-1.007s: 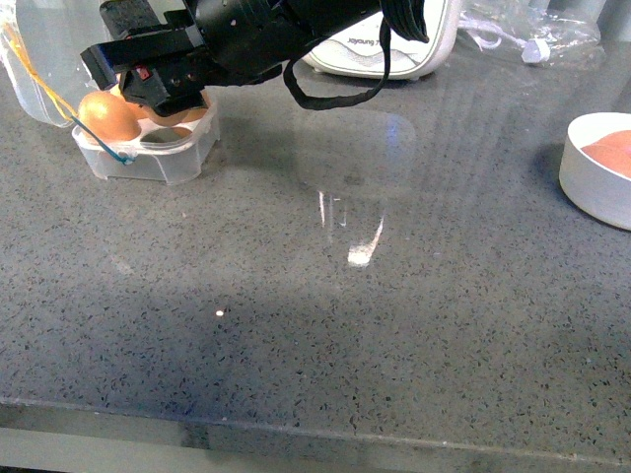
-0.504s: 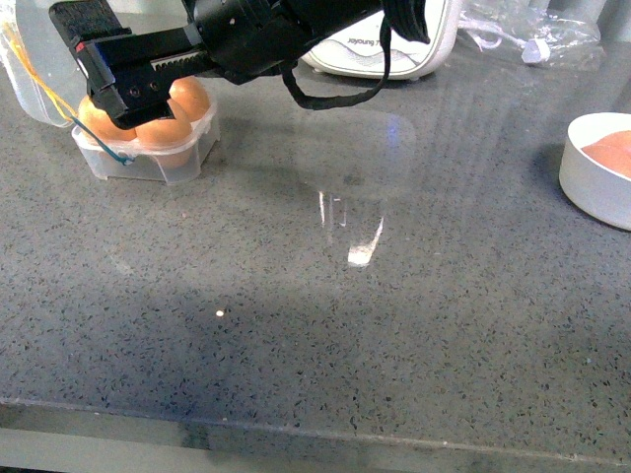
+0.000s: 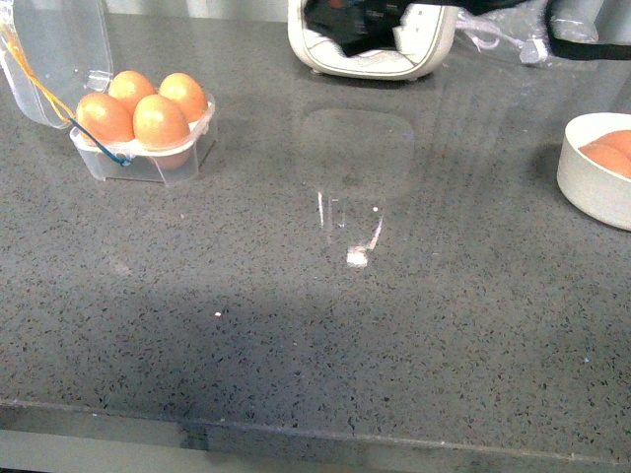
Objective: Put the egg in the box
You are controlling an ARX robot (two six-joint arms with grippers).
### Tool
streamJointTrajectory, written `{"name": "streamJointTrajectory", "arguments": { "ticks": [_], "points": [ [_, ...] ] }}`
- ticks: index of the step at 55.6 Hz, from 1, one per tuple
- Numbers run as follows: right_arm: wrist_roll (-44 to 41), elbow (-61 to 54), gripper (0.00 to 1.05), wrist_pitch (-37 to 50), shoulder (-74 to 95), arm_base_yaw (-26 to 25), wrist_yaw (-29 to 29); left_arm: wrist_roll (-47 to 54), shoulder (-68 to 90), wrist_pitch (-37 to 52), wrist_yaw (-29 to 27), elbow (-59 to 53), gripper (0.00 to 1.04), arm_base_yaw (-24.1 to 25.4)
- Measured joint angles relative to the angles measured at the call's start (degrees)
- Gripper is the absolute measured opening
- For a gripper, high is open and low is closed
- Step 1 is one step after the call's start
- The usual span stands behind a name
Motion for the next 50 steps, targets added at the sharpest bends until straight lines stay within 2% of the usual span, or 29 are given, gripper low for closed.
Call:
{"name": "streamJointTrajectory", "arguments": {
  "ticks": [12, 16, 18, 21, 28, 30, 33, 39, 50],
  "points": [
    [0.4, -12.5, 0.97, 3.3, -11.1, -14.0, 6.2, 0.0, 0.0, 0.0, 0.0, 0.0, 0.98, 0.0],
    [0.4, -15.2, 0.97, 3.9, -13.4, -19.6, 8.1, 0.0, 0.0, 0.0, 0.0, 0.0, 0.98, 0.0],
    [0.0, -17.2, 0.97, 5.0, -15.1, -24.3, 8.8, 0.0, 0.0, 0.0, 0.0, 0.0, 0.98, 0.0],
    [-0.6, -19.0, 0.97, 5.4, -16.8, -28.9, 8.3, 0.0, 0.0, 0.0, 0.0, 0.0, 0.98, 0.0],
    [-1.8, -22.7, 0.96, 6.5, -22.6, -38.1, 2.7, 0.0, 0.0, 0.0, 0.0, 0.0, 0.98, 0.0],
    [0.4, -25.5, 0.89, 13.5, -24.5, -40.4, -1.3, 0.0, 0.0, 0.0, 0.0, 0.0, 0.98, 0.0],
    [4.3, -29.8, 0.79, 20.9, -28.4, -42.0, -4.2, 0.0, 0.0, 0.0, 0.0, 0.0, 0.98, 0.0],
    [7.7, -37.3, 0.52, 17.3, -42.0, -40.0, -2.3, 0.0, 0.0, 0.0, 0.0, 0.0, 0.98, 0.0],
    [8.6, -47.1, 0.08, 17.9, -51.7, -34.0, 3.4, 0.0, 0.0, 0.0, 0.0, 0.0, 0.98, 0.0]
  ]
}}
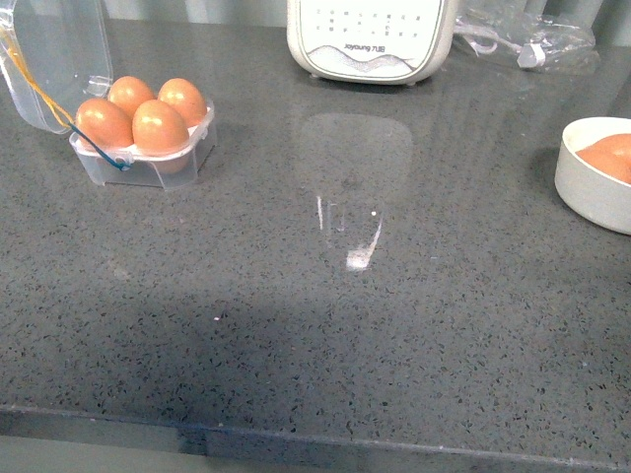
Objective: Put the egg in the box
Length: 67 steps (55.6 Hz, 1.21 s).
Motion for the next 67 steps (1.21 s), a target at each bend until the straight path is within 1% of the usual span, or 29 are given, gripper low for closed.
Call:
{"name": "streamJointTrajectory", "arguments": {
  "ticks": [2, 20, 23, 26, 28, 48, 53, 67],
  "points": [
    [0.0, -0.9, 0.03, 0.0, -0.8, 0.6, 0.5, 0.0, 0.0, 0.0, 0.0, 0.0, 0.98, 0.0],
    [0.1, -8.2, 0.03, -2.1, -10.6, 5.6, 5.3, 0.0, 0.0, 0.0, 0.0, 0.0, 0.98, 0.0],
    [0.1, -9.2, 0.03, -3.3, -12.7, 8.9, 10.0, 0.0, 0.0, 0.0, 0.0, 0.0, 0.98, 0.0],
    [0.1, -10.1, 0.03, -4.3, -14.6, 10.8, 10.4, 0.0, 0.0, 0.0, 0.0, 0.0, 0.98, 0.0],
    [0.1, -10.3, 0.03, -4.8, -15.4, 11.2, 10.4, 0.0, 0.0, 0.0, 0.0, 0.0, 0.98, 0.0],
    [0.1, -12.8, 0.03, -10.3, -23.6, 11.3, 10.8, 0.0, 0.0, 0.0, 0.0, 0.0, 0.98, 0.0],
    [0.1, -14.5, 0.03, -9.3, -24.7, 11.3, 10.8, 0.0, 0.0, 0.0, 0.0, 0.0, 0.98, 0.0],
    [0.1, -14.6, 0.03, -13.4, -29.2, 11.3, 10.8, 0.0, 0.0, 0.0, 0.0, 0.0, 0.98, 0.0]
  ]
}}
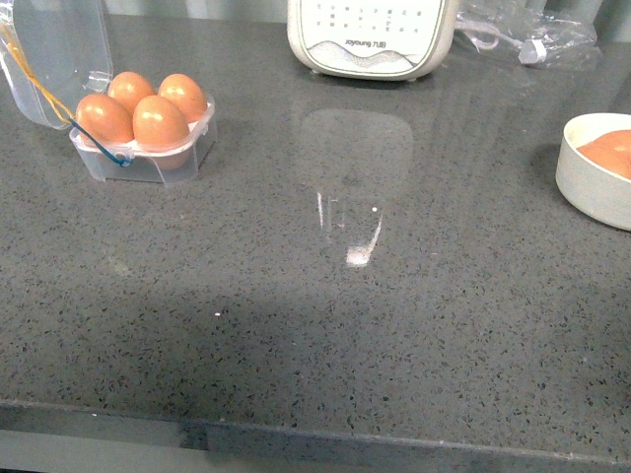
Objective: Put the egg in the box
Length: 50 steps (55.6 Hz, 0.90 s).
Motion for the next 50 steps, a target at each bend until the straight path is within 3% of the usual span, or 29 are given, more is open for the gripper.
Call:
{"name": "streamJointTrajectory", "arguments": {
  "ticks": [22, 29, 41, 50],
  "points": [
    [0.0, 0.0, 0.03, -6.8, -6.8, 0.0, 0.0, 0.0, 0.0, 0.0, 0.0, 0.0, 0.98, 0.0],
    [0.0, 0.0, 0.03, -16.4, -15.2, 0.0, 0.0, 0.0, 0.0, 0.0, 0.0, 0.0, 0.98, 0.0],
    [0.0, 0.0, 0.03, -16.7, -16.3, 0.0, 0.0, 0.0, 0.0, 0.0, 0.0, 0.0, 0.98, 0.0],
    [0.0, 0.0, 0.29, -16.7, -16.3, 0.0, 0.0, 0.0, 0.0, 0.0, 0.0, 0.0, 0.98, 0.0]
  ]
}}
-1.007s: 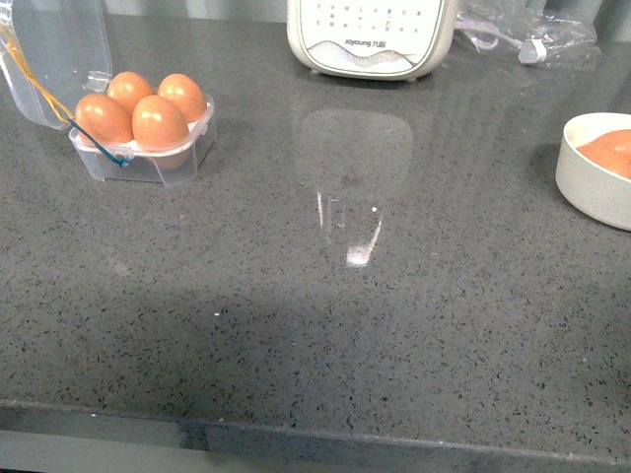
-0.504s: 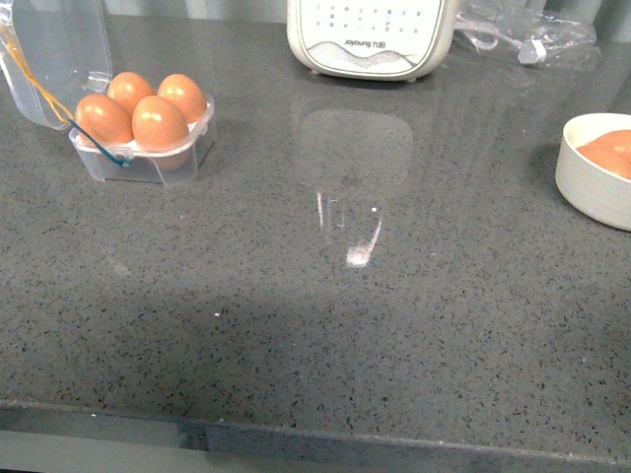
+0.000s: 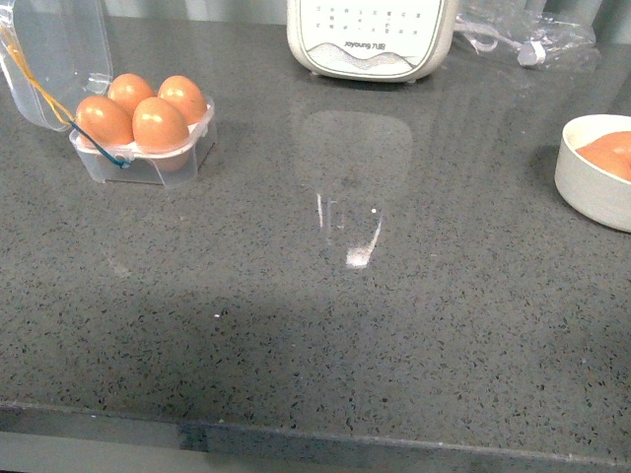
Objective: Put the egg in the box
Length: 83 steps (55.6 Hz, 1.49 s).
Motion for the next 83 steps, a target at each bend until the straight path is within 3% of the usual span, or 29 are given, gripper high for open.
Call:
{"name": "streamJointTrajectory", "arguments": {
  "ticks": [16, 19, 43, 50, 56, 65, 79, 83],
  "points": [
    [0.0, 0.0, 0.93, 0.0, 0.0, 0.0, 0.0, 0.0, 0.0, 0.0, 0.0, 0.0, 0.98, 0.0],
    [0.0, 0.0, 0.99, 0.0, 0.0, 0.0, 0.0, 0.0, 0.0, 0.0, 0.0, 0.0, 0.98, 0.0],
    [0.0, 0.0, 0.97, 0.0, 0.0, 0.0, 0.0, -0.1, 0.1, -0.1, -0.2, 0.1, 0.98, 0.0],
    [0.1, 0.0, 0.97, 0.0, 0.0, 0.0, 0.0, -2.4, 13.4, -22.5, -9.1, 8.6, 0.98, -2.1],
    [0.1, 0.0, 0.97, 0.0, 0.0, 0.0, 0.0, -3.1, 16.2, -27.1, -8.8, 10.2, 0.98, -1.6],
    [0.1, 0.0, 0.97, 0.0, 0.0, 0.0, 0.0, -3.1, 19.6, -21.7, -6.7, 12.3, 0.98, -0.2],
    [0.0, 0.0, 0.97, 0.0, 0.0, 0.0, 0.0, -0.1, 42.6, 1.0, 2.0, 19.8, 0.98, 9.4],
    [0.1, 0.0, 0.97, 0.0, 0.0, 0.0, 0.0, 0.7, 49.5, 5.2, 2.8, 23.4, 0.98, 9.8]
  ]
}}
